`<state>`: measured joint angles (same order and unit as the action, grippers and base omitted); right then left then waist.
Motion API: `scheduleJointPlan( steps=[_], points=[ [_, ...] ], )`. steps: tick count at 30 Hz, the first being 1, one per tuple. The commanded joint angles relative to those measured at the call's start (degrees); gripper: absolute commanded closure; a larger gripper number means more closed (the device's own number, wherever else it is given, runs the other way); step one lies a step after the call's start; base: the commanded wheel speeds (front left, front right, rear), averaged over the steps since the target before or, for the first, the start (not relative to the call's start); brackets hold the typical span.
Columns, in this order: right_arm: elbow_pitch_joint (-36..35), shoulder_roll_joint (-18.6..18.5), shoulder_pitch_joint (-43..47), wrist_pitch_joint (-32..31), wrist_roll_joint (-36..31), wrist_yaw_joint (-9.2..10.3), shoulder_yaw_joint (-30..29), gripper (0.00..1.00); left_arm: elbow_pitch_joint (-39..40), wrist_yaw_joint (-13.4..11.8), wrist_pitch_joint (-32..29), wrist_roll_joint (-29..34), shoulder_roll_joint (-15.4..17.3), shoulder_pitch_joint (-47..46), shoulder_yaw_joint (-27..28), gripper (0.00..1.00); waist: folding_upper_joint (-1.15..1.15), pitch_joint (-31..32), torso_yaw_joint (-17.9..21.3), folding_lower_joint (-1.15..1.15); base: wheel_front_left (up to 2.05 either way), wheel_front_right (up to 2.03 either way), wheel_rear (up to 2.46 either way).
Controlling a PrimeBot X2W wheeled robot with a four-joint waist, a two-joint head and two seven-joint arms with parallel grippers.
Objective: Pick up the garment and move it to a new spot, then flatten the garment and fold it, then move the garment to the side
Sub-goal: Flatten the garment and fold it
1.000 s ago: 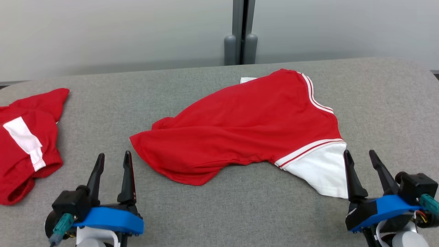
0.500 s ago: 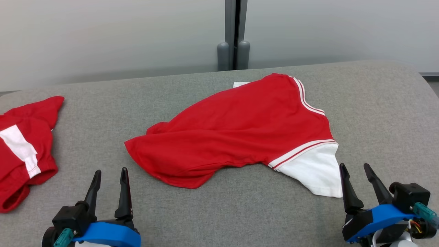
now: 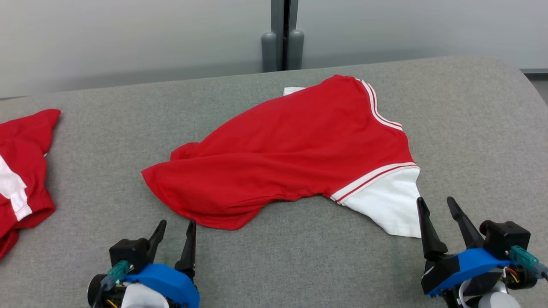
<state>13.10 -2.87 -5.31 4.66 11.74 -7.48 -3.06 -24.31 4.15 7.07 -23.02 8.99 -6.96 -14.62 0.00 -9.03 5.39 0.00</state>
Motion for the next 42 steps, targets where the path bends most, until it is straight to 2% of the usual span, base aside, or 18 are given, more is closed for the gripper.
scheduleJointPlan(
  steps=[1, 12, 14, 20, 28, 36, 37, 42],
  points=[
    [0.07, -0.04, -0.69, 0.37, 0.15, -0.03, 0.13, 0.00, -1.11, 0.26, -0.34, 0.09, 0.04, -1.70, -0.11, 0.00, 0.00, -0.29, 0.08, 0.00, 0.00, 0.00, 0.00],
    [1.08, -0.04, -2.04, 1.09, 0.40, -0.03, 1.10, 0.00, -13.66, -0.33, -2.34, -0.38, -0.99, -10.47, -0.52, 0.00, 0.00, -2.58, 1.64, 0.00, 0.00, 0.00, 0.00],
    [1.40, -0.03, -2.22, 0.94, 0.24, -0.03, 1.26, 0.00, -15.35, 0.29, -2.89, -0.22, -1.04, -11.23, -1.31, 1.00, 0.00, -2.88, 1.67, 0.00, 0.00, 0.00, 0.00],
    [4.26, -0.09, -2.08, -1.90, -0.68, -0.02, -0.42, 0.00, -17.98, 1.28, -2.34, -1.11, -1.63, -12.06, -2.28, 1.00, 0.00, -3.21, 1.54, 0.00, 0.00, 0.00, 0.00],
    [13.34, -0.08, -5.53, -6.02, -2.00, -0.03, -2.73, 0.00, -17.83, 1.81, 0.03, -2.07, -1.74, -9.73, -2.83, 1.00, 0.00, -3.23, 0.64, 0.00, 0.00, 0.00, 0.00],
    [22.36, 0.36, -8.58, -8.28, -1.94, -0.10, 0.44, 0.02, -16.09, 2.38, 0.12, -2.24, -1.30, -9.86, -4.14, 1.00, 0.00, -3.32, -0.60, 0.00, 0.00, 0.00, 0.00],
    [23.29, 0.53, -8.97, -8.45, -1.36, -0.14, 1.38, 1.00, -15.86, 2.39, 0.12, -2.25, -1.21, -9.91, -4.24, 1.00, 0.00, -3.33, -0.72, 0.00, 0.00, 0.00, 0.00],
    [24.22, 0.30, -10.21, -6.84, 1.97, -0.10, 1.87, 1.00, -13.53, 2.45, 0.70, -3.24, -0.74, -9.58, -3.89, 1.00, 0.00, -2.97, -1.08, 0.00, 0.00, 0.00, 0.00]
  ],
)
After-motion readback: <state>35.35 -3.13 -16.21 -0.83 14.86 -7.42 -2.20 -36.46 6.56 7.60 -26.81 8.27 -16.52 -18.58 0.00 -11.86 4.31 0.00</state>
